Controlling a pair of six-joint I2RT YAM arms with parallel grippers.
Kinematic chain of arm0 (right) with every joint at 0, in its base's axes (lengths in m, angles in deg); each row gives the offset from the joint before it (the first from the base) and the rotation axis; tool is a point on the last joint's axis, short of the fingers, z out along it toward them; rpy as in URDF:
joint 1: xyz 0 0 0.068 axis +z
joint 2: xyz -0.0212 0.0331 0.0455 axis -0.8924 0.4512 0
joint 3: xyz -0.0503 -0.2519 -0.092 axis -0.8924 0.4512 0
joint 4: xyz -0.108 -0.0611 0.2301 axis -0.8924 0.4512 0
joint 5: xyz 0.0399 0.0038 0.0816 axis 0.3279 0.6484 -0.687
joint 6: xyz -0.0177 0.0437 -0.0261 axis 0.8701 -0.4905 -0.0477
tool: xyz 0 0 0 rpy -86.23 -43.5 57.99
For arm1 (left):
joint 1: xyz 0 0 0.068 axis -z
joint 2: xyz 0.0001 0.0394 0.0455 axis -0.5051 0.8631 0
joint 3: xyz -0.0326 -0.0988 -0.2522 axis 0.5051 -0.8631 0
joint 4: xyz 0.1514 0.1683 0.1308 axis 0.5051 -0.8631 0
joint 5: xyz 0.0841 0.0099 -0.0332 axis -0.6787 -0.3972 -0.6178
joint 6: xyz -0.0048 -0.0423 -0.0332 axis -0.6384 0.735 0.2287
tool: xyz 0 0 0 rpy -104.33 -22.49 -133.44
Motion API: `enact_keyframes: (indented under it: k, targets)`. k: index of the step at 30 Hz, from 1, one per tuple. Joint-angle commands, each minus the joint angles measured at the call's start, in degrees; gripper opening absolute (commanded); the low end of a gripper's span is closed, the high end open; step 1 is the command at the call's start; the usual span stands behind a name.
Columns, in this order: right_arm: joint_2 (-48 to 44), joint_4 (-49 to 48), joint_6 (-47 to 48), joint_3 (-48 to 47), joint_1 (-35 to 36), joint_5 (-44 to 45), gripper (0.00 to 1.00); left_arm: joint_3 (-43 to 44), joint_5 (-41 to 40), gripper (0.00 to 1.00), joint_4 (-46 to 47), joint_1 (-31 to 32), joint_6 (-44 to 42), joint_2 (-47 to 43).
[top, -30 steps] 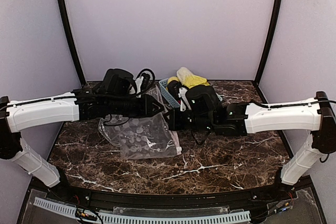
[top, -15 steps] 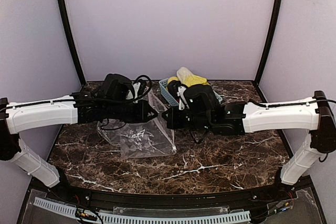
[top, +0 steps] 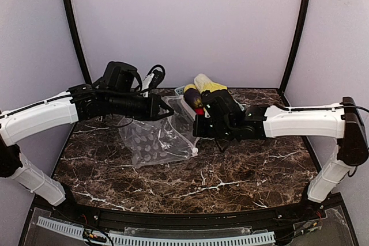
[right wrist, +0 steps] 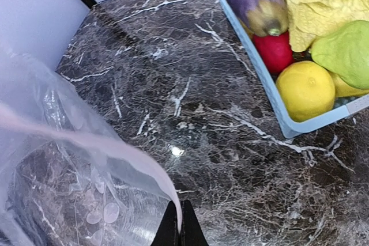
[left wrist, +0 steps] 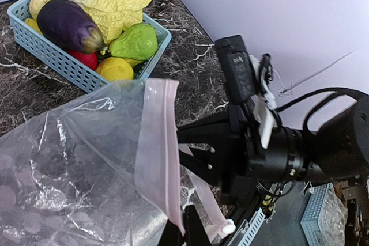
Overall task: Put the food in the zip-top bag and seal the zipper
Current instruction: Open the zipper food storage bag at the center of the board.
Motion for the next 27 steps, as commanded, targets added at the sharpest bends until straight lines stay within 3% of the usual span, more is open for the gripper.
enact_keyframes:
  k: [1,6,8,11,14,16,21,27]
  targets:
    - [0.8,3.0,-3.2,1.4,-1.6,-0.5,0.0,5.0,6.0,0.01,-10.1,-0.7,-7.4,1.3]
    - [1.0,3.8,-4.8,2.4,-2.9,-0.5,0.0,7.3,4.8,0.01,-15.2,-1.7,-11.0,1.7]
    - [0.7,3.7,-4.6,2.5,-3.1,-1.0,0.04,7.5,5.3,0.01,-15.4,-2.7,-12.1,1.6]
    - [-0.7,1.0,-1.3,2.6,-3.1,-4.5,0.21,7.4,7.3,0.01,-14.8,-4.6,-14.2,2.5]
    - [-3.5,-4.8,4.8,3.7,-3.1,-11.8,0.56,8.3,10.5,0.01,-14.4,-6.1,-16.7,4.3]
    - [-4.9,-5.5,8.7,2.9,-3.1,-16.9,0.7,9.7,11.8,0.01,-15.2,-7.2,-19.3,5.9]
    - [-9.1,-0.3,13.1,0.4,-3.2,-17.9,0.87,10.6,13.0,0.01,-15.3,-10.2,-24.9,7.9]
    - [-13.5,8.2,17.6,-2.8,-5.6,-8.2,0.99,8.0,14.4,0.01,-13.3,-12.7,-28.4,7.2]
